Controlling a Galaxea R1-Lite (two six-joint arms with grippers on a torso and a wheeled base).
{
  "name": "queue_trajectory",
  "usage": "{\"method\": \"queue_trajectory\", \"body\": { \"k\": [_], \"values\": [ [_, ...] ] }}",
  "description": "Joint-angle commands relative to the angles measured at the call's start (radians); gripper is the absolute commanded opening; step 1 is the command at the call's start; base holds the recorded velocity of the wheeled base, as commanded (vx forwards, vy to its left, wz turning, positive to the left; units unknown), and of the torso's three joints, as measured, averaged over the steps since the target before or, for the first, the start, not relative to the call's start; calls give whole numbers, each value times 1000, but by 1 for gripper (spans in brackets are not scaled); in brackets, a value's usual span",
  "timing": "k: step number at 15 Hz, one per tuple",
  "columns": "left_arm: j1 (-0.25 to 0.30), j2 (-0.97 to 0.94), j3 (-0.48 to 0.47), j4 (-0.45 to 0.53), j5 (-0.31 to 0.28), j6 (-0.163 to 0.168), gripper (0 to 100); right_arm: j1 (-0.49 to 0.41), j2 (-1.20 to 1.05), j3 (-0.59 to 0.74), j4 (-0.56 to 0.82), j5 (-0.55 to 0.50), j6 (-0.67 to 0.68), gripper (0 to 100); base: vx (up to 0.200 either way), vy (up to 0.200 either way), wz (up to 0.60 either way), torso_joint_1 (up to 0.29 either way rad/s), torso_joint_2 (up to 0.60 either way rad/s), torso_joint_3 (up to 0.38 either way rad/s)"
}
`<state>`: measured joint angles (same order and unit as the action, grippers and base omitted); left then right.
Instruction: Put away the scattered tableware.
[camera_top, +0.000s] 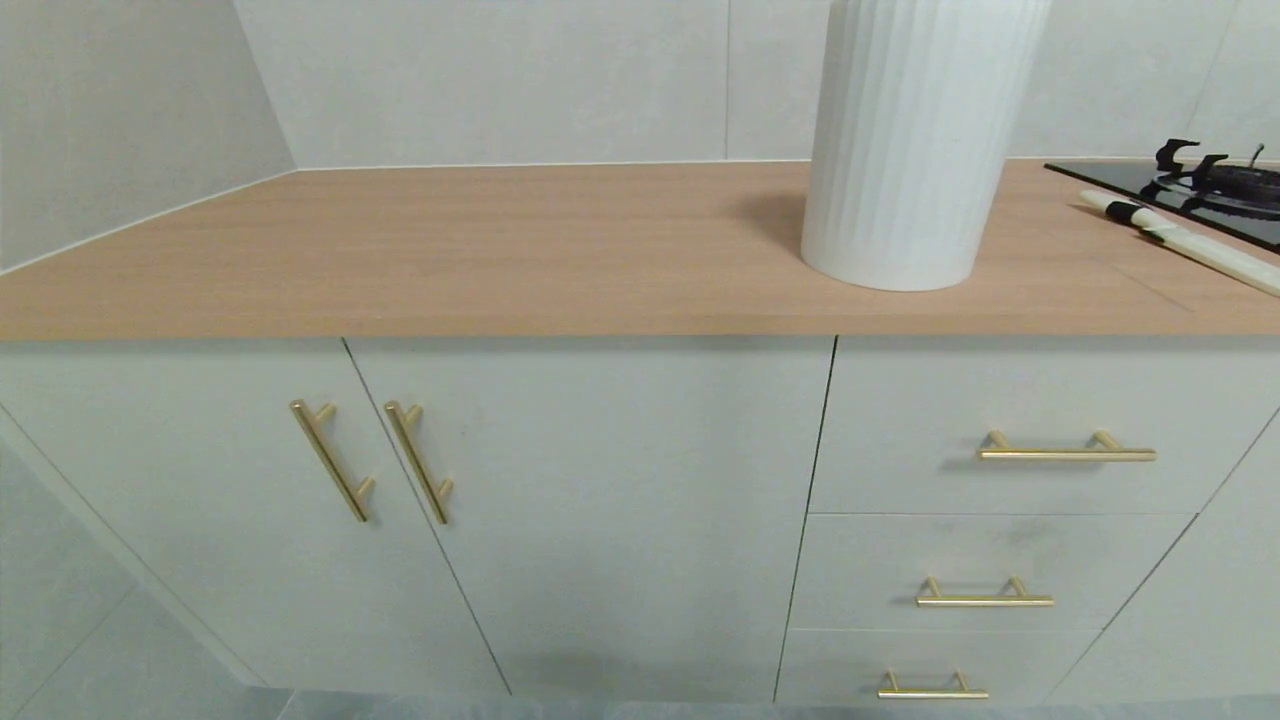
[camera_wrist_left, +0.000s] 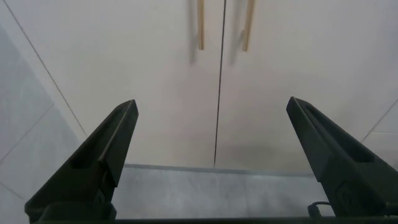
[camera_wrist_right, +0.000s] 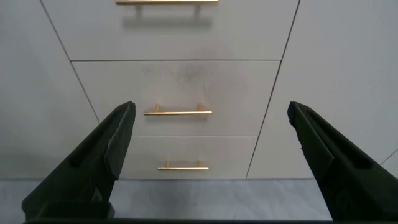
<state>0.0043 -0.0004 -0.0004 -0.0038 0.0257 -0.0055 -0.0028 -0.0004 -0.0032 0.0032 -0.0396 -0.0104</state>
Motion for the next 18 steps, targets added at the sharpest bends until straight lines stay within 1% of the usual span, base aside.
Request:
{"method": "queue_trajectory", "body": {
  "k": [1,13,18],
  "values": [
    [0,0,0,1,0,-1,100,0,2,0,0,0,0,100,0,0,-600,-2,-2,2],
    [0,0,0,1,0,1,100,0,2,0,0,0,-2,100,0,0,0,0,0,0],
    [0,0,0,1,0,1,100,0,2,0,0,1,-2,100,0,-200,0,4,2,3]
  ]
}}
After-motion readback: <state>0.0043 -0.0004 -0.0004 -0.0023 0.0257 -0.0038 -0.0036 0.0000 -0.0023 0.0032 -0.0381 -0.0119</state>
